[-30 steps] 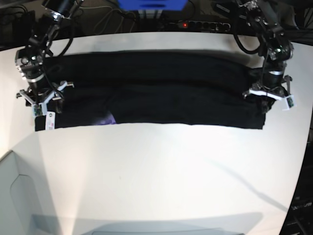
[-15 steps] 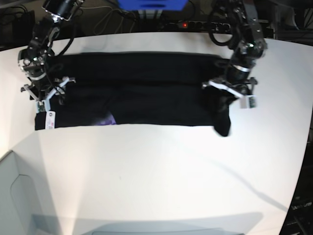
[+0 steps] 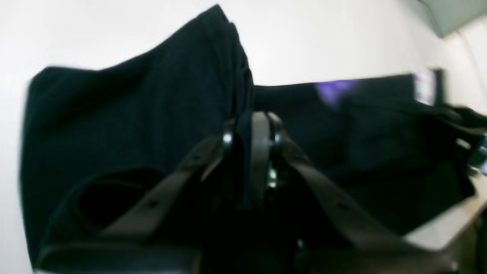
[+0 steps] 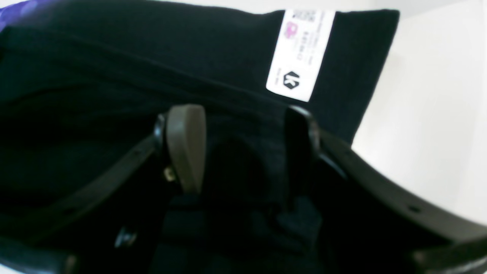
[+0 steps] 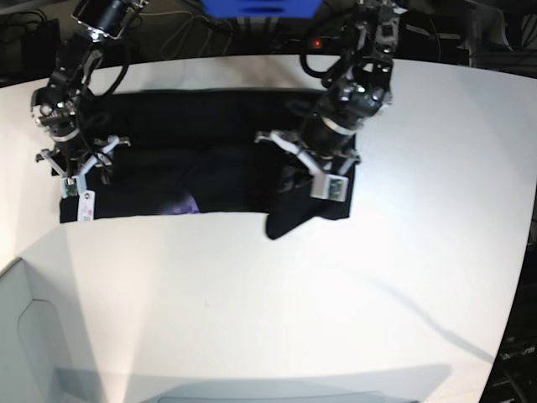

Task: Fold the T-shirt properly
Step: 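Grasp the strip end with the left gripper and fold it toward the right gripper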

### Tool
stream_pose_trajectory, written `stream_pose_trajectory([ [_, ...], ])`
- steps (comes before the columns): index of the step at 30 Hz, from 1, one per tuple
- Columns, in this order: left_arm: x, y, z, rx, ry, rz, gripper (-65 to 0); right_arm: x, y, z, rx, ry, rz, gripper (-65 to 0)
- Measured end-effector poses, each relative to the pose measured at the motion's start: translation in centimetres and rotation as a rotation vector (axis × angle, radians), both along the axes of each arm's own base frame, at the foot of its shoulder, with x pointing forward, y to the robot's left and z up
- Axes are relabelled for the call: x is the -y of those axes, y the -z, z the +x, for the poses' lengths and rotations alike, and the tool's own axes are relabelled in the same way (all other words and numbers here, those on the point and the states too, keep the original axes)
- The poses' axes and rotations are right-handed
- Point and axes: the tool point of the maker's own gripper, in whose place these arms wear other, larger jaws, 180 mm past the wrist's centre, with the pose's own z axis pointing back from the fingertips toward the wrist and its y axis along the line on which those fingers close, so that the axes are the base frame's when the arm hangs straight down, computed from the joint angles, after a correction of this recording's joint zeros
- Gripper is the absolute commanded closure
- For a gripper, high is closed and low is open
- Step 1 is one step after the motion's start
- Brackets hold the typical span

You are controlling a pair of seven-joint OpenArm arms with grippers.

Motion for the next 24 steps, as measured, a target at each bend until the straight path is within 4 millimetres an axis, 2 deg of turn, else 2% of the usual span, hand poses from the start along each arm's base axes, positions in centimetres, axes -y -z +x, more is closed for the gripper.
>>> stream_pose_trajectory([
  [7,3.6,0.5,0.8,-0.022,0.043,-0.015,-0.1,-0.4,-0.1,0.4,-0.002,-0.036,-0.015,-33.6],
  [13,7.0,1.8,-0.4,-0.071,0.119,-0.032,-0.1,-0.6,-0.2,0.5,-0.003,-0.05,-0.018,-33.6],
  [24,9.7,2.2,0.8,-0.063,0.196,0.003,-0.1,-0.6,-0.2,0.5,-0.002,-0.051,-0.018,-33.6],
])
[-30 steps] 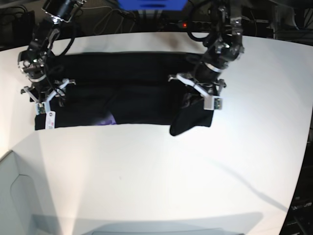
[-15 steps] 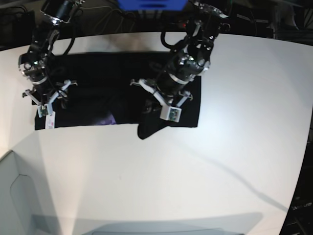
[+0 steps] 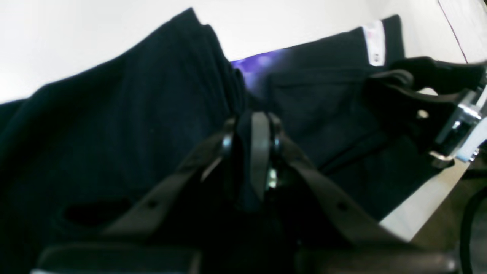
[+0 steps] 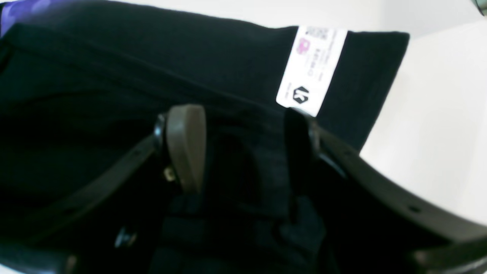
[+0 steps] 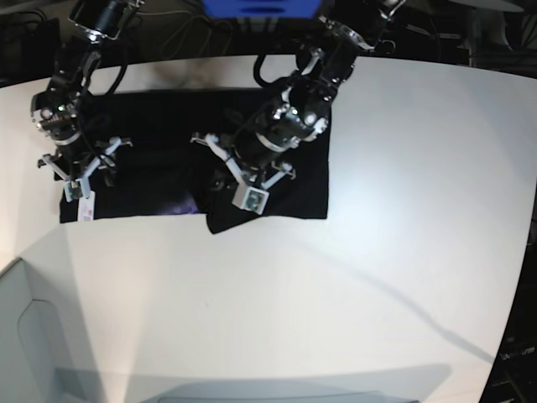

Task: Fold the T-shirt properly
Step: 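Grasp the strip end with the left gripper and fold it toward the right gripper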

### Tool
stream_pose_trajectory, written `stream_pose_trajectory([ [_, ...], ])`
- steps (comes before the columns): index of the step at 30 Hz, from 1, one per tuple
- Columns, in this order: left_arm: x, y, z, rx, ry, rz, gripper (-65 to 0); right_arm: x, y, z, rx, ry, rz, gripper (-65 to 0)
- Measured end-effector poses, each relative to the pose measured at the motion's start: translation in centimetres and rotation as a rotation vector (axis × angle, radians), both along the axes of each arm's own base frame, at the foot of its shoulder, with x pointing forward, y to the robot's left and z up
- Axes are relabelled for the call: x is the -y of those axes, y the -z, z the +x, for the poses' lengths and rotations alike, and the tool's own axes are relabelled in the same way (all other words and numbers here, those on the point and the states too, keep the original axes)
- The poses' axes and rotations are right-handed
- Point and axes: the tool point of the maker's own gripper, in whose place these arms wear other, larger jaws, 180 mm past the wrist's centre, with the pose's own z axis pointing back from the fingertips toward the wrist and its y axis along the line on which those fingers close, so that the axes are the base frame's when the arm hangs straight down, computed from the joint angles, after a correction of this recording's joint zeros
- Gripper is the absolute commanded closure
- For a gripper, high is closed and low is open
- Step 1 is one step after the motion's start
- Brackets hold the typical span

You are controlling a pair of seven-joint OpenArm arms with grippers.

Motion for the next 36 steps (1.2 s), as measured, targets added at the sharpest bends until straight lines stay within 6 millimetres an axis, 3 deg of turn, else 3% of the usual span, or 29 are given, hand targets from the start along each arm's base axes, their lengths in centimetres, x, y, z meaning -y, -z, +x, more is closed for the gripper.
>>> stream_pose_trajectory([
  [14,2.7,0.3,-0.1,-0.026,0.037,-0.018,-1.2,0.7,-0.2,0.0,-0.002,-0.003,-0.021,-33.6],
  [16,2.7,0.4,-0.2,-0.028,0.039,-0.017,-6.0,0.7,-0.3,0.0,0.0,-0.003,-0.021,-33.6],
  [19,2.7,0.4,-0.2,-0.032,0.04,-0.019,-23.0,0.7,-0.3,0.0,0.0,-0.003,-0.021,-33.6],
  [22,2.6,0.1,-0.2,-0.025,0.04,-0.021,-35.4,0.7,-0.3,0.0,0.0,-0.004,-0.021,-33.6],
  [24,2.6,-0.8,-0.1,-0.003,0.039,-0.035,-36.9,0.7,-0.3,0.0,0.0,-0.003,-0.021,-33.6],
  [27,2.4,-4.7,0.2,0.091,0.034,-0.092,-36.9,0.1,-0.2,0.2,-0.002,-0.022,-0.021,-33.5],
  [29,1.5,-6.7,0.3,0.152,0.034,-0.104,-36.9,-0.2,-0.2,0.3,0.0,-0.027,-0.015,-33.5],
  [31,-0.8,-6.7,0.5,0.169,0.008,-0.075,-36.9,-0.1,-0.2,0.3,0.0,-0.026,-0.017,-33.5],
  [35,-10.0,-3.3,1.8,0.113,-0.195,0.064,-36.9,-0.1,-0.1,0.1,-0.005,-0.024,-0.016,-33.5],
  [36,-11.3,-2.9,1.9,0.106,-0.231,0.079,-36.9,-0.1,-0.1,0.2,-0.004,-0.024,-0.016,-33.5],
])
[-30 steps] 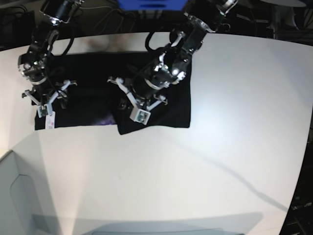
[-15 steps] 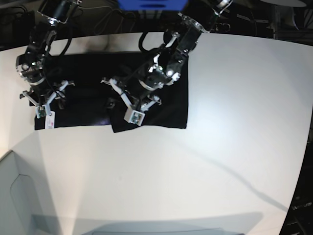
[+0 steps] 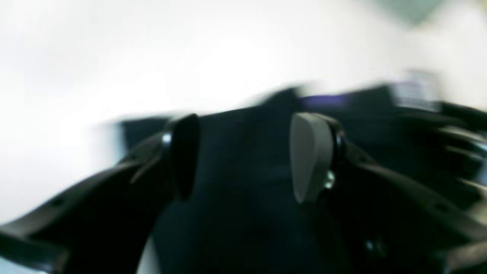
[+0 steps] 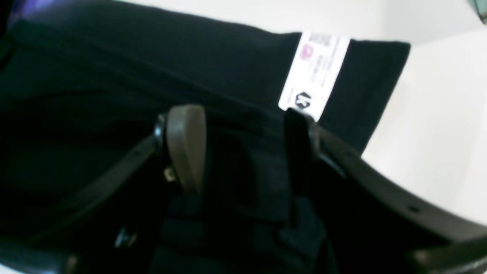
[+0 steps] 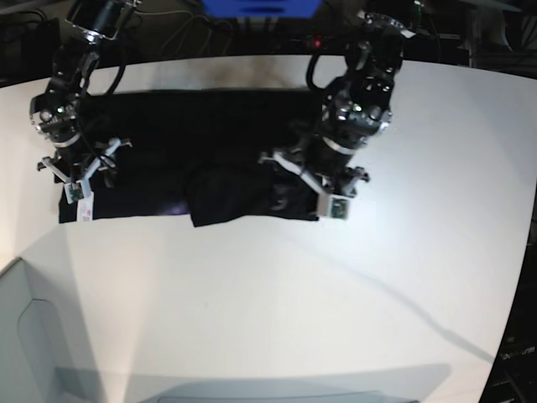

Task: Fold the T-shirt properly
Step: 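Grasp the strip end with the left gripper and fold it toward the right gripper, then release the folded end and raise the left gripper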

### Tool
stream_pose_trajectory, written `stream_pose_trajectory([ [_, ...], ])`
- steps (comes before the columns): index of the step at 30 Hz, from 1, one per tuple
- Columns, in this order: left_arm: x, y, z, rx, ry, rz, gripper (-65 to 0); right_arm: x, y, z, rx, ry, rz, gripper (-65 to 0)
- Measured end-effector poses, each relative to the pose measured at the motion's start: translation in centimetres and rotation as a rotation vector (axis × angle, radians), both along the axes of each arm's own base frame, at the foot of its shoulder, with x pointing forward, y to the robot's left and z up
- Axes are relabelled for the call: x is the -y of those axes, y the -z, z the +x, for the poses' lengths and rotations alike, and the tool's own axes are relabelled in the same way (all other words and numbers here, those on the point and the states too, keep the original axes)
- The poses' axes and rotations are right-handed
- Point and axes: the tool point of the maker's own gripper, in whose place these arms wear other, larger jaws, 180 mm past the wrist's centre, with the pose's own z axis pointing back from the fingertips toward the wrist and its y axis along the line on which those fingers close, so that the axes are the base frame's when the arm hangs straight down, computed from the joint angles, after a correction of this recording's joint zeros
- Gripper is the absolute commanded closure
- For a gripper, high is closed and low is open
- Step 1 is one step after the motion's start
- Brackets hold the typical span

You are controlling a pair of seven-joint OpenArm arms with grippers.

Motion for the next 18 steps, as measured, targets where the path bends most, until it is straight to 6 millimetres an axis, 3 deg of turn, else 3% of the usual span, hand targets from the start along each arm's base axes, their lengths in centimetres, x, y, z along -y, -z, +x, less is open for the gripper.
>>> stream_pose_trajectory([
  [3,-0.4,0.5,-0.4,-0.02,-0.012,-0.009,-36.9,-1.1,0.1,0.3,-0.002,-0.034,0.005,-33.5],
  [5,0.8,2.0,-1.5,-0.062,0.033,-0.003,-36.9,-1.9,0.1,0.5,0.001,-0.052,0.015,-33.5],
  [9,4.0,5.8,-4.6,-0.174,0.164,0.031,-36.9,-1.3,0.0,0.5,-0.002,-0.041,0.001,-33.4],
  [11,5.7,6.7,-5.4,-0.2,0.229,0.045,-36.9,-1.5,-0.2,0.8,0.009,-0.043,0.006,-33.4],
  [18,12.7,4.4,-7.1,-0.11,0.463,0.034,-36.9,-1.2,-0.2,0.8,0.008,-0.041,-0.001,-33.4],
])
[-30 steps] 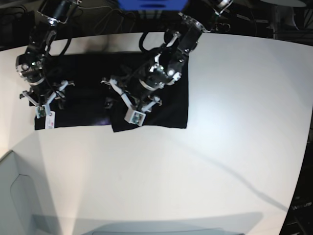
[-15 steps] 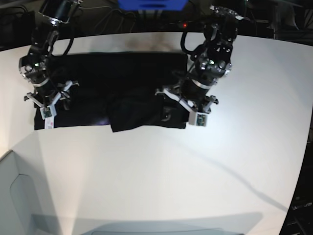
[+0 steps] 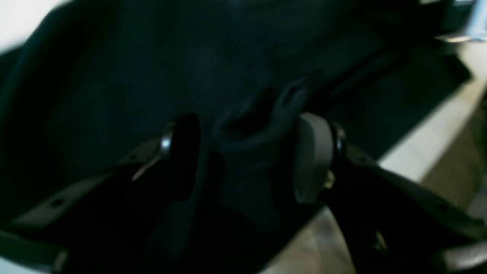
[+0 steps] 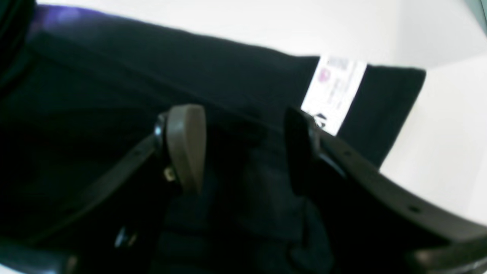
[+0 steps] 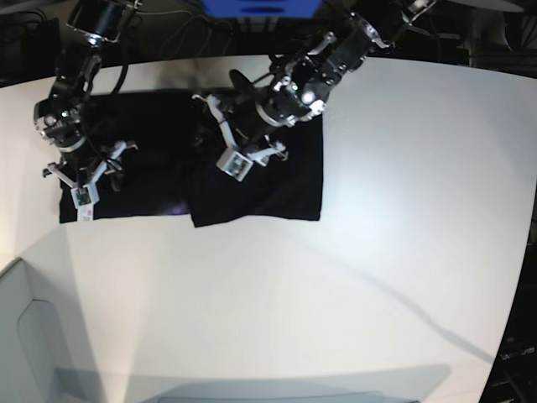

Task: Fold the T-shirt properly
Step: 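Release the folded end and raise the left gripper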

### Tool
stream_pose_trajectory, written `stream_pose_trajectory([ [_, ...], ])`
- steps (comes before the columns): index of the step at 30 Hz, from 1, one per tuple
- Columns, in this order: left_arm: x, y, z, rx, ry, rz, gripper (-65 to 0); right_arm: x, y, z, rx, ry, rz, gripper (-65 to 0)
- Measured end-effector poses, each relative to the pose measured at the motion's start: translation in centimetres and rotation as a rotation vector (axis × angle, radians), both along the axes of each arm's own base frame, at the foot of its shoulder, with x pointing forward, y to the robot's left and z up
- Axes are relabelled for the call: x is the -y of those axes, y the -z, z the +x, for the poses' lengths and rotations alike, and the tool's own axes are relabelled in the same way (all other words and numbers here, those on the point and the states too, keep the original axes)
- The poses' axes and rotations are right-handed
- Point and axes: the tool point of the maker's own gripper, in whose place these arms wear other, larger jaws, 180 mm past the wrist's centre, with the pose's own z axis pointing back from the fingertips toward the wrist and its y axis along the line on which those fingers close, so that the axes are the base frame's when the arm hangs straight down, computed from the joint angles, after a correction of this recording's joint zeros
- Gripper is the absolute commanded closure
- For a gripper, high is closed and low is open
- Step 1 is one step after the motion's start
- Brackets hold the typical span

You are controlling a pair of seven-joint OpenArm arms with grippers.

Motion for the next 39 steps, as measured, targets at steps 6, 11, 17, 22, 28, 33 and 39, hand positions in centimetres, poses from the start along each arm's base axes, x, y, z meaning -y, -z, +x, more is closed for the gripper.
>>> stream_pose_trajectory([
  [6,4.2,-1.4,-2.2,0.058,0.183,-0.009,-36.9,1.1,-0.3,0.0,0.002,0.005,-0.025,-33.5],
  [11,3.3,-3.1,-2.6,0.087,0.189,-0.036,-36.9,3.4,-0.8,-0.5,0.014,0.073,-0.036,-33.6],
  [17,-4.9,-4.7,1.7,0.154,-0.035,0.006,-37.0,3.2,-2.7,0.1,0.06,0.064,-0.061,-34.3],
  [22,-14.2,-3.0,4.7,0.124,-0.325,0.092,-37.5,3.3,-5.2,0.8,0.128,0.057,-0.092,-39.8],
  [28,-19.7,-0.8,5.7,0.076,-0.472,0.157,-37.5,5.7,-4.6,-0.3,0.102,0.138,-0.087,-40.0],
  [33,-21.5,1.5,5.5,0.012,-0.527,0.183,-37.5,7.7,-1.6,-1.1,-0.005,0.238,-0.034,-40.2],
  [39,-20.8,2.1,5.2,-0.041,-0.53,0.123,-37.5,8.9,1.1,-2.9,-0.11,0.296,0.001,-40.3],
])
